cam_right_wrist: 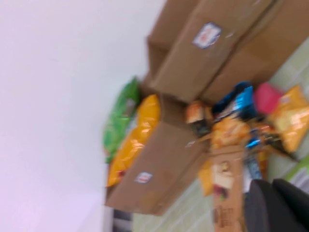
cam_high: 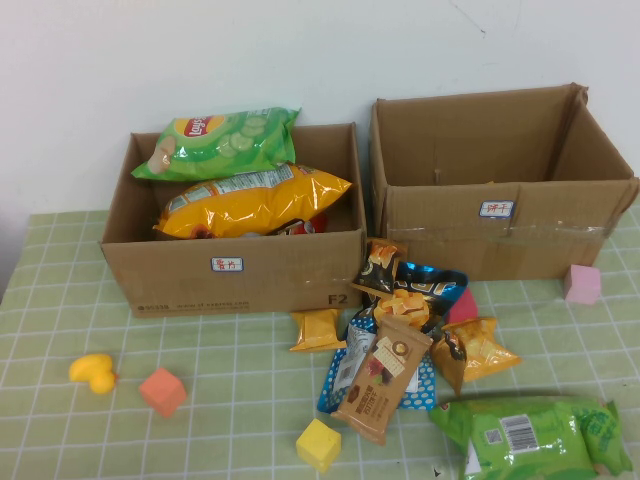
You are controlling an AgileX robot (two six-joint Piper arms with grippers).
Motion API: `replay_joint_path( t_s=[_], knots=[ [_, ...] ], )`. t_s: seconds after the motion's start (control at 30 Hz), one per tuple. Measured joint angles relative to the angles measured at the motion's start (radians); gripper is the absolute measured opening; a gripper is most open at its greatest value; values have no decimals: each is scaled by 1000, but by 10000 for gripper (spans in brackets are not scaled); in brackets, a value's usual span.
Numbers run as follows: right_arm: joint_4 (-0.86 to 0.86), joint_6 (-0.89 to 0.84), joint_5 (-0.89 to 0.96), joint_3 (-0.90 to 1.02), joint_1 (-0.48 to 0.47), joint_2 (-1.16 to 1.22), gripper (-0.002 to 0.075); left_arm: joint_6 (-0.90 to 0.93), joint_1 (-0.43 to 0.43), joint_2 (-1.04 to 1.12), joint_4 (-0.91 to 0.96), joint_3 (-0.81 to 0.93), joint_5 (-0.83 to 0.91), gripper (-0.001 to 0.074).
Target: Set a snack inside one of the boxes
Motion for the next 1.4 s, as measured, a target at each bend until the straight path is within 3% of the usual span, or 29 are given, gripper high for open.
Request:
replay_joint_path(
  t_s=[0.2,0.4,0.57,0.83,1.03,1.1,1.2,1.4],
  knots=[
    [121,-150,-31,0,0,0,-2,0,0,0,0,0,0,-3],
    [143,-481,34,-78,0,2,-2,0,0,0,0,0,0,-3],
    [-51,-634,133,-328,0,170,-2,0,0,0,0,0,0,-3],
    [-455,-798,452,-738,0,575,-2,0,0,0,0,0,0,-3],
    [-451,-936,618,-923,4,831,-2,0,0,0,0,0,0,-3],
    [-417,-980,665,-963,28,906,-2,0,0,0,0,0,0,-3],
    [-451,-966,685,-1008,146,1052,-2,0,0,0,0,0,0,-3],
    [-765,-698,683,-1074,398,1234,-2,0,0,0,0,0,0,-3]
  ],
)
